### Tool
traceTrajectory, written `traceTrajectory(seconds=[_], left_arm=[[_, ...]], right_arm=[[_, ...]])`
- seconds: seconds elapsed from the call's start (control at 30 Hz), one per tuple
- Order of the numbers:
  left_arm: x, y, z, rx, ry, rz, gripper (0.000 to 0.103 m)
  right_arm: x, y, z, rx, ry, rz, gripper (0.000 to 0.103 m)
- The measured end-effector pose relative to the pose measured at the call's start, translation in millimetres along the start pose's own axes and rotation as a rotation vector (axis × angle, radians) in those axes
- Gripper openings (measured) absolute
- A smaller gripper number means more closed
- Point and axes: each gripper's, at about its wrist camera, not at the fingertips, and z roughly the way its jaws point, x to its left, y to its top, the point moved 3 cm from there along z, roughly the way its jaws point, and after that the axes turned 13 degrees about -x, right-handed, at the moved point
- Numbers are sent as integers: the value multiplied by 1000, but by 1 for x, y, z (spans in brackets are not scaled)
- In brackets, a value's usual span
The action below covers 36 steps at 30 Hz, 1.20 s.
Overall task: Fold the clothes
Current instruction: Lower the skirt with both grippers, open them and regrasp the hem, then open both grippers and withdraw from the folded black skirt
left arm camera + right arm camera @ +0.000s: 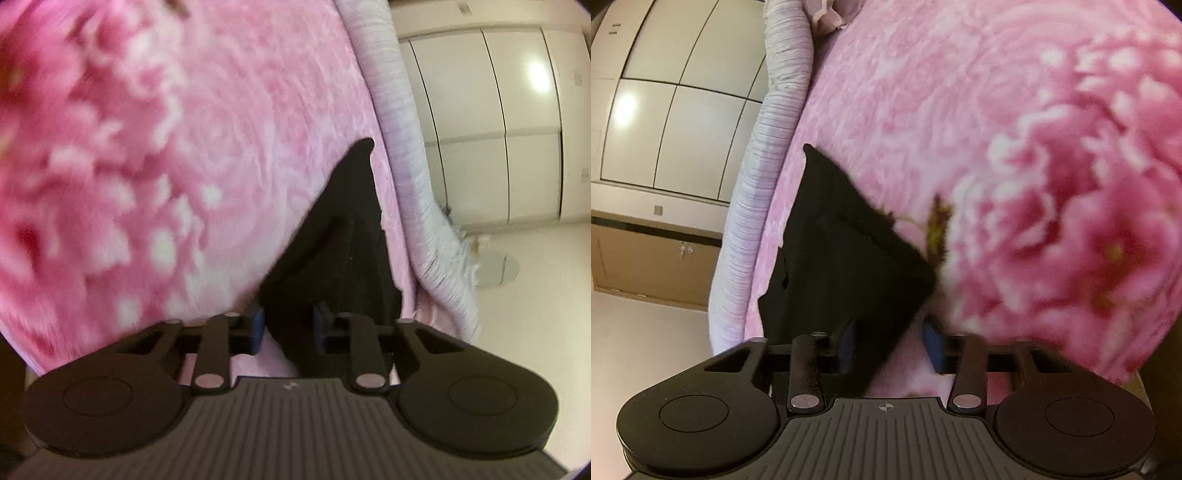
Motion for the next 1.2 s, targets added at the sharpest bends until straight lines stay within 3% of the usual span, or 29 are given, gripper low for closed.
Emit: traceTrajectory(seconds=[0.03,0.17,0.27,0.33,0.5,0.6,0.67,0.73,0.8,0.87,0.93,1.07,1.13,1.2], left_arm=[[-2,2,3,2,2,19,13],[-37,17,-8,6,-32,305,12],[-37,12,1,51,-24,431,13],[-22,4,7,66,-5,447,14],[-6,-2,-11,34,6,374,17],[-9,-1,-25,-9,21,359,18],[-8,3,-29,-39,18,318,18],[-5,4,-30,-63,16,275,19],[-9,1,-25,-54,73,340,18],[-15,-2,-18,-42,138,419,18],[-28,0,-27,-95,183,489,16],[-55,-1,-39,-159,130,586,16],[-63,-7,-32,-130,81,611,16],[-69,-18,-17,-98,81,678,16]], right_arm=[[4,1,-1,-14,-14,-37,8],[29,16,-16,-112,4,-159,6],[27,19,-16,-111,-16,-181,6],[13,14,-2,-82,-71,-189,6],[8,10,-1,-58,-56,-217,9],[15,16,-6,-36,-39,-214,15],[18,14,-13,-48,-29,-216,25],[19,10,-12,-66,-51,-264,26],[18,7,-9,-84,-129,-343,26],[23,6,-10,-103,-149,-391,27],[34,8,-22,-146,-165,-437,27],[55,7,-40,-242,-144,-586,27],[63,-3,-34,-224,-117,-672,26],[70,-20,-23,-181,-106,-775,26]])
